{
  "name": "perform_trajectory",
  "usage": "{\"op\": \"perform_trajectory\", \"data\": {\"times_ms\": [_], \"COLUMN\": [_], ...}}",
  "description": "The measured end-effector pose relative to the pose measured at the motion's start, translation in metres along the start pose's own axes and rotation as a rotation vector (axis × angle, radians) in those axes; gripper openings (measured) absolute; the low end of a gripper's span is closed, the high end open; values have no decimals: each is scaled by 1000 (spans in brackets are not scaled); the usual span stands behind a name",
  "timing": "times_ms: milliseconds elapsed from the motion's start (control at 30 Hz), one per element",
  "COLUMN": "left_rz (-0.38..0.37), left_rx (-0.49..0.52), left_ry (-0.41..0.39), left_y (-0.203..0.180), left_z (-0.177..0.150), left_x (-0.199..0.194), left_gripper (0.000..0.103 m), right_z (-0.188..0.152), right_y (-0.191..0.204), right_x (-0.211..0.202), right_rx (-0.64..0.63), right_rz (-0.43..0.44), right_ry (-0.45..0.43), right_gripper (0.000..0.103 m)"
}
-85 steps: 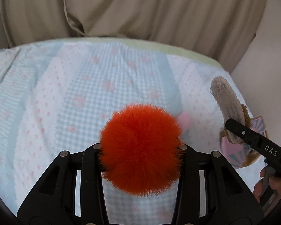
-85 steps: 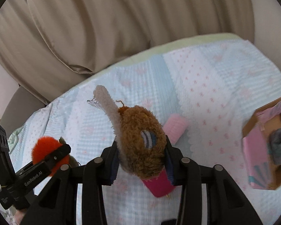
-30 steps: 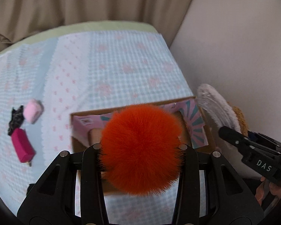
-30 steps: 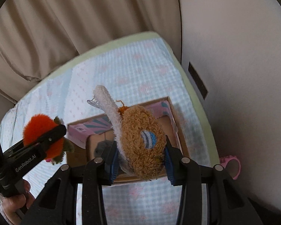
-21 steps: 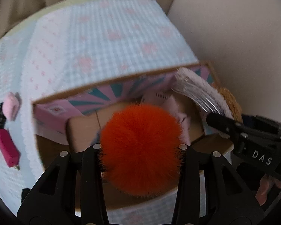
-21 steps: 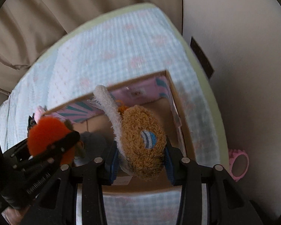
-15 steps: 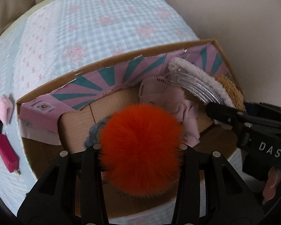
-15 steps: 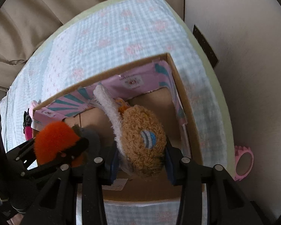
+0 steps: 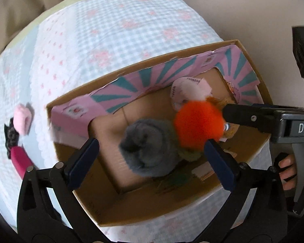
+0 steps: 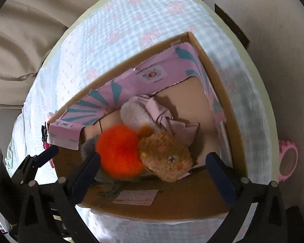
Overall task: Organize soft objects
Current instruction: 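Carry the pompom and plush bear into the cardboard box and release both, then withdraw both tools from the box toward the pink pouch and scrunchie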
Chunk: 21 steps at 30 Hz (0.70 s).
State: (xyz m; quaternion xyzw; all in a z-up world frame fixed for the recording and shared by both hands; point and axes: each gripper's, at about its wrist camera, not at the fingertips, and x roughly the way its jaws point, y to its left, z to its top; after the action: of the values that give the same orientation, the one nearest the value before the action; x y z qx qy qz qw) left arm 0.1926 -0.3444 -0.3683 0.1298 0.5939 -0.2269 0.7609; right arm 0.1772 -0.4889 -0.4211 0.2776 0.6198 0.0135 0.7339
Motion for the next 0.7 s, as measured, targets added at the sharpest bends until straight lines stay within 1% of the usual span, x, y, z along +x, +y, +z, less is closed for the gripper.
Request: {"op": "perform_trajectory", "data": {"times_ms": [167, 367, 533, 633, 700], "left_rz": [-2, 5, 7, 10, 21], "left_rx": [-39, -45, -39, -37, -40], "left_ry": [1, -26, -65, -94, -117], "left_y": [13, 16, 16, 17, 17], "left_z": [-5, -13, -18, -23, -26], "left_x": [-5, -22, -46, -65, -81], "left_gripper": [103, 103, 103, 103, 103], "right_z": [-7, -15, -23, -28, -34], "right_y": [1, 12, 22, 27, 33], "right_x": [-3, -21, -40, -54, -70], "right_rx": [35, 4, -15, -33, -51], "right_rz": [24, -10, -31, -51, -70], "right_ry": [-8, -49, -75, -68, -92], "right_gripper": [103, 103, 103, 103, 103]}}
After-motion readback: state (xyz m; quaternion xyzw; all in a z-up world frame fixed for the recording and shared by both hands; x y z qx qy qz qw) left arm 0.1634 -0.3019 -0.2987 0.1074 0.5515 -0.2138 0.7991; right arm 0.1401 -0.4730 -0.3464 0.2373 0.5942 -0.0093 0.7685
